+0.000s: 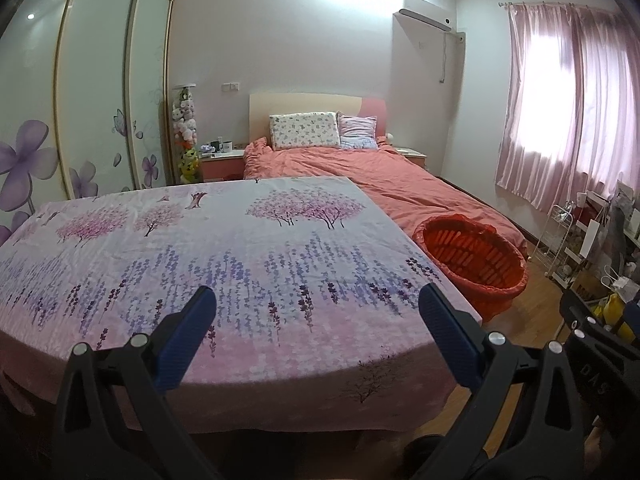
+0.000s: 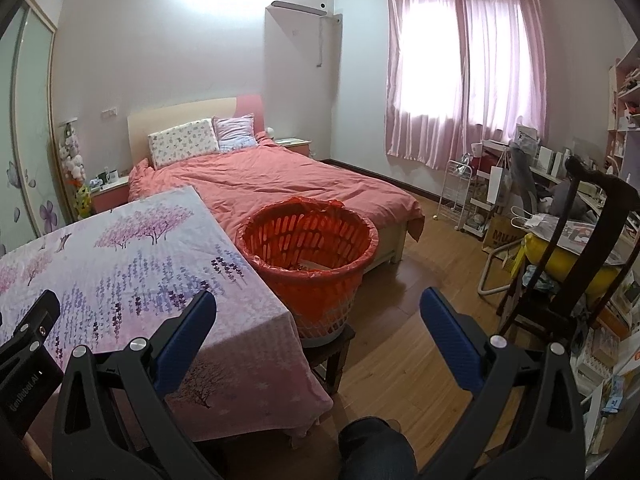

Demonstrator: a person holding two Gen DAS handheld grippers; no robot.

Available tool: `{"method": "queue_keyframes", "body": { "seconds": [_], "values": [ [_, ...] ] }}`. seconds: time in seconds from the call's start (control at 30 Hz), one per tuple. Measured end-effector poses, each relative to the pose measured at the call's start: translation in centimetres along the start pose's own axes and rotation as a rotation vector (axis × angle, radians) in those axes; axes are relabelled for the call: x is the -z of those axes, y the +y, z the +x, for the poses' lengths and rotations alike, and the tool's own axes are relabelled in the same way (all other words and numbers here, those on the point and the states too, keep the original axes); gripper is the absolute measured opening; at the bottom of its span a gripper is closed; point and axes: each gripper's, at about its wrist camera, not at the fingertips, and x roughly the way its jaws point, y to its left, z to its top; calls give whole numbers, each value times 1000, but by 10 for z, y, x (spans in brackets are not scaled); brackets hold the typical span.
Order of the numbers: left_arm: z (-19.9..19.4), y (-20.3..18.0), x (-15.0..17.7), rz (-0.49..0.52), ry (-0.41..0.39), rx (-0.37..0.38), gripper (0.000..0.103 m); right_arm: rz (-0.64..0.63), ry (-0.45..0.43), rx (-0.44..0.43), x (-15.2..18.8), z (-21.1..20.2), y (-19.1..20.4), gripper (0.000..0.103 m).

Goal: Collect trash

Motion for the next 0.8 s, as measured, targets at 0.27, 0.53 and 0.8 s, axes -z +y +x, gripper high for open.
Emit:
{"method": "queue_keyframes", "body": {
  "seconds": [0.27, 0.53, 0.8],
  "values": [
    [2, 1, 2, 1, 8, -13, 99, 4, 0, -3, 1, 0, -1, 101],
    [3, 2, 2, -2, 12, -15, 99, 2, -3, -4, 1, 0, -1, 101],
    [5, 4, 3, -6, 16, -22, 99, 3, -2, -4, 1, 0, 0, 101]
  ]
}}
